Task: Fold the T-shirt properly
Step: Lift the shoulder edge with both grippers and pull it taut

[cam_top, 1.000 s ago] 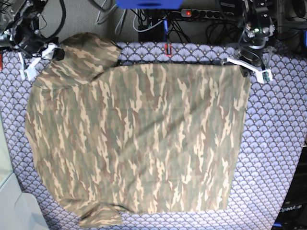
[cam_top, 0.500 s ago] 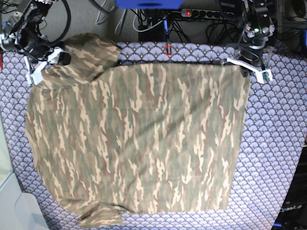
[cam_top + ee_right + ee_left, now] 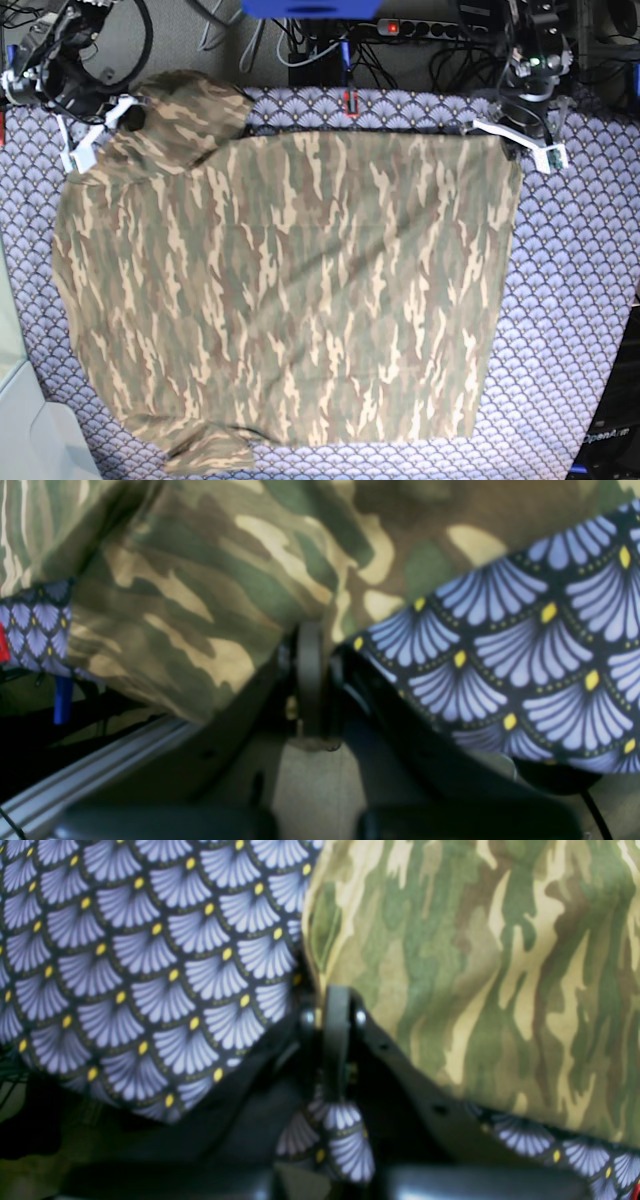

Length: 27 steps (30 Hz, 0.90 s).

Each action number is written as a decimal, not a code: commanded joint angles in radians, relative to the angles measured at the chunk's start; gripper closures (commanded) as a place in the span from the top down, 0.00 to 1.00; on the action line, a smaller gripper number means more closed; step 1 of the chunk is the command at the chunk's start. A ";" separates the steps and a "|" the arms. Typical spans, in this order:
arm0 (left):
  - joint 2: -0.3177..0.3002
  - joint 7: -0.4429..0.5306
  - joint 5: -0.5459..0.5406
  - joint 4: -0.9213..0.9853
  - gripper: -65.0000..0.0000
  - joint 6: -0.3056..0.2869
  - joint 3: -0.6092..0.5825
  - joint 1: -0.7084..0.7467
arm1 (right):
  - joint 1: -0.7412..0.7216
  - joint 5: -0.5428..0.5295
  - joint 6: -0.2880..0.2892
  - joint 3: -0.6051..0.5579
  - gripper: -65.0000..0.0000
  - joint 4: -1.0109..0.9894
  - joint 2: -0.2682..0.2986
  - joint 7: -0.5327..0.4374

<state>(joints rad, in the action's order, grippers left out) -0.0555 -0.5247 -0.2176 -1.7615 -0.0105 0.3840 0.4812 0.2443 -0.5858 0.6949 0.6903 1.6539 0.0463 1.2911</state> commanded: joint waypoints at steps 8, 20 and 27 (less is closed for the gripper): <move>-0.010 0.025 0.008 -0.104 0.01 0.005 0.005 0.050 | 0.040 0.010 0.003 -0.004 0.00 0.127 0.033 0.014; -0.073 0.025 0.013 -0.104 0.01 0.005 -0.003 0.083 | 0.142 0.386 0.003 -0.168 0.00 0.262 0.014 -0.115; -0.108 0.025 0.014 -0.105 0.01 0.005 -0.004 0.133 | 0.168 0.617 0.003 -0.179 0.00 0.263 -0.041 -0.239</move>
<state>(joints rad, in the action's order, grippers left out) -0.1539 -0.5224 -0.2100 -1.8477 -0.0166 0.3740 0.6125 0.4099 0.0124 0.6952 0.5034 1.9003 -0.0029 1.0451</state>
